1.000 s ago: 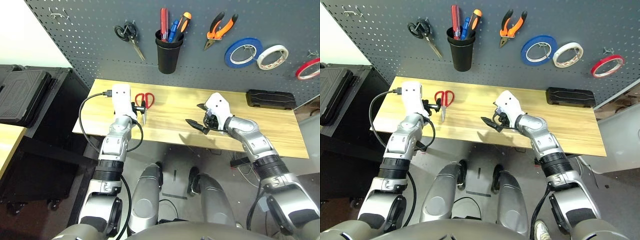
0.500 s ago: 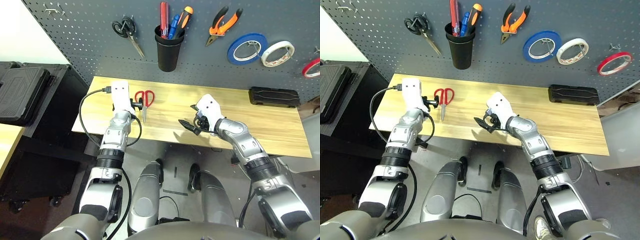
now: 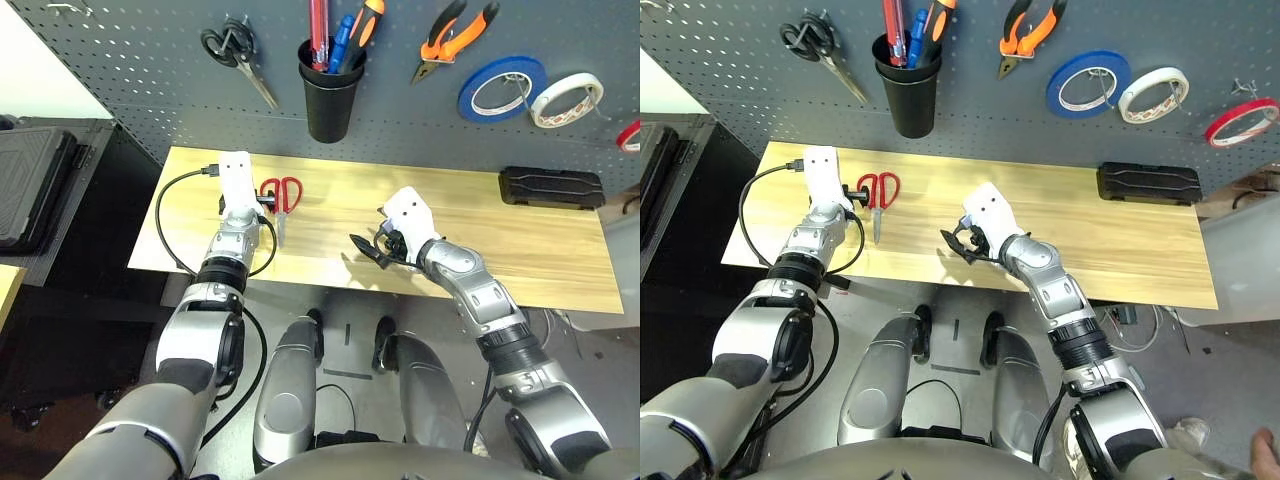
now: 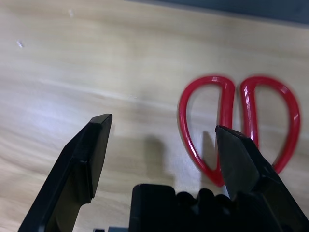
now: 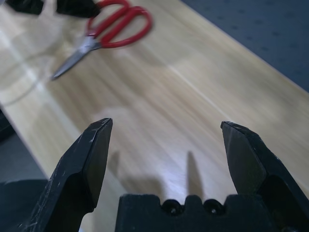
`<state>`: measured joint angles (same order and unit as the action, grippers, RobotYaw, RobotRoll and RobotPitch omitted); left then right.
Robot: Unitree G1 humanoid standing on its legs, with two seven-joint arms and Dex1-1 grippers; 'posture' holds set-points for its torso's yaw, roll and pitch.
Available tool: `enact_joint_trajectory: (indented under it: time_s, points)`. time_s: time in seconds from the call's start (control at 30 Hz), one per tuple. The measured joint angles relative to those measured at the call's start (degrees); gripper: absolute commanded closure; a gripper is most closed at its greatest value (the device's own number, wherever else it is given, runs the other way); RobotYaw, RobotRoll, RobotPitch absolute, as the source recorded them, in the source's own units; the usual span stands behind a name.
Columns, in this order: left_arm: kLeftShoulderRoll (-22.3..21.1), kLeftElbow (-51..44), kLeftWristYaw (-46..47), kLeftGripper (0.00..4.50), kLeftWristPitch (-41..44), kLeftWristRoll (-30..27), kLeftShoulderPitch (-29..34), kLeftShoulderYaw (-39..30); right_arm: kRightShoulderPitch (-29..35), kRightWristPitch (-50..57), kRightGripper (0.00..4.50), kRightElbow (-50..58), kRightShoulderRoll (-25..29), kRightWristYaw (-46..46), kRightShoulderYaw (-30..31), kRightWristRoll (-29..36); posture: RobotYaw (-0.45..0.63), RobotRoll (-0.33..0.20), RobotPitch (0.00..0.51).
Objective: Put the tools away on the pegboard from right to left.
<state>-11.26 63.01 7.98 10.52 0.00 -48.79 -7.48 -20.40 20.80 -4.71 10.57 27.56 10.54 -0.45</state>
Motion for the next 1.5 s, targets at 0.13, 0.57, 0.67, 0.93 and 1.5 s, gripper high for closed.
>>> enact_joint_trajectory:
  time_s: [0.13, 0.57, 0.67, 0.93, 1.5]
  points:
    - [-0.05, 4.55, 1.02, 0.05, -1.64, 0.00, -1.16, -0.45, 0.82, 2.91, 0.00, 3.84, -0.13, -0.84, 0.01, 0.04, 0.11, 0.000, 0.367]
    - [0.91, 7.29, 1.35, 4.09, -2.31, -0.59, -2.15, -1.50, 1.22, 4.02, 0.00, 7.05, 3.82, 2.98, 0.14, 1.28, 0.12, 0.000, 0.346]
    - [1.30, 7.21, 1.49, 4.48, -2.38, -1.08, -2.15, -2.11, 1.05, 3.51, 0.00, 6.93, 4.97, 5.07, 0.23, 1.90, 0.14, 0.000, 0.336]
    - [2.20, 5.17, 2.87, 4.48, -2.75, -2.45, -1.00, -3.88, -0.50, -1.91, 0.00, 4.00, 7.55, 11.94, 1.72, 2.62, 0.19, 0.000, 0.301]
    - [10.94, -43.18, 1.80, 4.48, 1.05, -9.81, 20.48, -6.00, -5.78, -14.27, 0.00, -6.11, 6.99, 18.95, -1.66, 9.59, 0.28, 0.000, 0.244]
